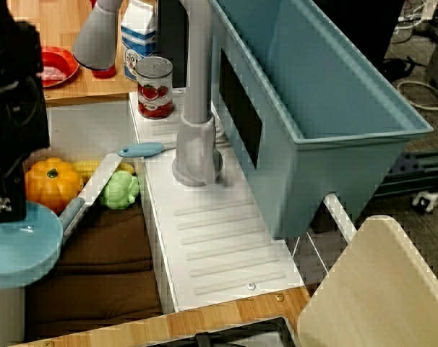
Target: Lift bowl
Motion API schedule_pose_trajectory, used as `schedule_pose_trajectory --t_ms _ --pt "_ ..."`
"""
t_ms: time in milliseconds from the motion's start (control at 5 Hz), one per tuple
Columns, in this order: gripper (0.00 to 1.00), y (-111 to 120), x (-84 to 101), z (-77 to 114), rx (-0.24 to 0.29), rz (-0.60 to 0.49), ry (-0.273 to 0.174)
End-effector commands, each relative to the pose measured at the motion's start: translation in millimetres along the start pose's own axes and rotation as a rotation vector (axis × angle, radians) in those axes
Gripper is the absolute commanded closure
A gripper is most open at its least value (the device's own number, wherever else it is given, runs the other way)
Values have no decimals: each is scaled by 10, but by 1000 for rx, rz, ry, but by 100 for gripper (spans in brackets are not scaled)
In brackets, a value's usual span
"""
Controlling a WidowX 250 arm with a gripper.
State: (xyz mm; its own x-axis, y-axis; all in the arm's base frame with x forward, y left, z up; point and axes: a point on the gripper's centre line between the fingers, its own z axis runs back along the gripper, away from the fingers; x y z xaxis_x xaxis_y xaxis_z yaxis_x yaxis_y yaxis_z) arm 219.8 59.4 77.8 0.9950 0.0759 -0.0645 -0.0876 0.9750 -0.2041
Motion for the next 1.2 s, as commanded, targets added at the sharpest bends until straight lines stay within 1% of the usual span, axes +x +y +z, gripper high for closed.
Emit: schedule_pose_trajectory --t_ms 0,400,800,1000 --pt "100 -7 -19 432 -8 -43 -69" --pt "100 -58 -196 742 -18 -74 -102" --pt "100 -62 -428 916 -38 -90 -128" --pt "100 -46 -505 962 -43 -88 -137"
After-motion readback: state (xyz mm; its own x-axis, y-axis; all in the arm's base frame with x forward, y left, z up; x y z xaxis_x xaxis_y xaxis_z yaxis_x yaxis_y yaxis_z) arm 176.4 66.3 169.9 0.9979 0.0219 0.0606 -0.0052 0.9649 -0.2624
